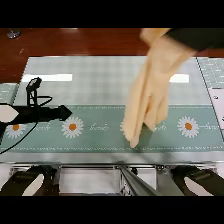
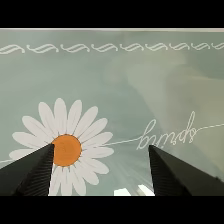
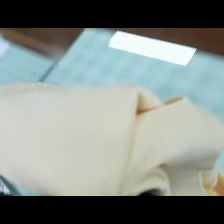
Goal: Fold the shirts.
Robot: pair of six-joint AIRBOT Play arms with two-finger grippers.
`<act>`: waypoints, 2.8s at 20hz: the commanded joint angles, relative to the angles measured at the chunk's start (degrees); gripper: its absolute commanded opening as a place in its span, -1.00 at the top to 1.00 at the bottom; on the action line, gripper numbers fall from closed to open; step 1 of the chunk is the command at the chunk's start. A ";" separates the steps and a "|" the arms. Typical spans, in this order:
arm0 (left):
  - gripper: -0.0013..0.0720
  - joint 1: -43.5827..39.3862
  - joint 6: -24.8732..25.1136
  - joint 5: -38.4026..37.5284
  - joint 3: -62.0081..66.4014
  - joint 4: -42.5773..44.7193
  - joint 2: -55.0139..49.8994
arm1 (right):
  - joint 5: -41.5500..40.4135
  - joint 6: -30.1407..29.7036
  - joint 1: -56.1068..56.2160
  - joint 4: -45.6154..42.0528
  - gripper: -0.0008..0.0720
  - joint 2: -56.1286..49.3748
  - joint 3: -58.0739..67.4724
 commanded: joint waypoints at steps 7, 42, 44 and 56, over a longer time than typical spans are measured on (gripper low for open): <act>-0.95 0.02 -0.07 0.96 0.09 3.23 -0.04 | -13.68 10.43 30.14 -4.66 -0.02 -29.75 -11.98; 0.88 4.59 11.85 -1.03 -1.60 -20.65 -20.04 | -27.15 -0.66 -12.46 21.70 -0.71 2.47 -73.88; 0.88 4.59 11.85 -1.01 -1.60 -20.65 -20.04 | -27.76 -3.76 -9.75 25.00 -0.31 -2.10 -70.97; 0.88 11.54 13.35 -1.99 39.28 -24.37 -6.05 | -8.44 4.39 -10.16 -0.44 0.91 -2.91 -2.91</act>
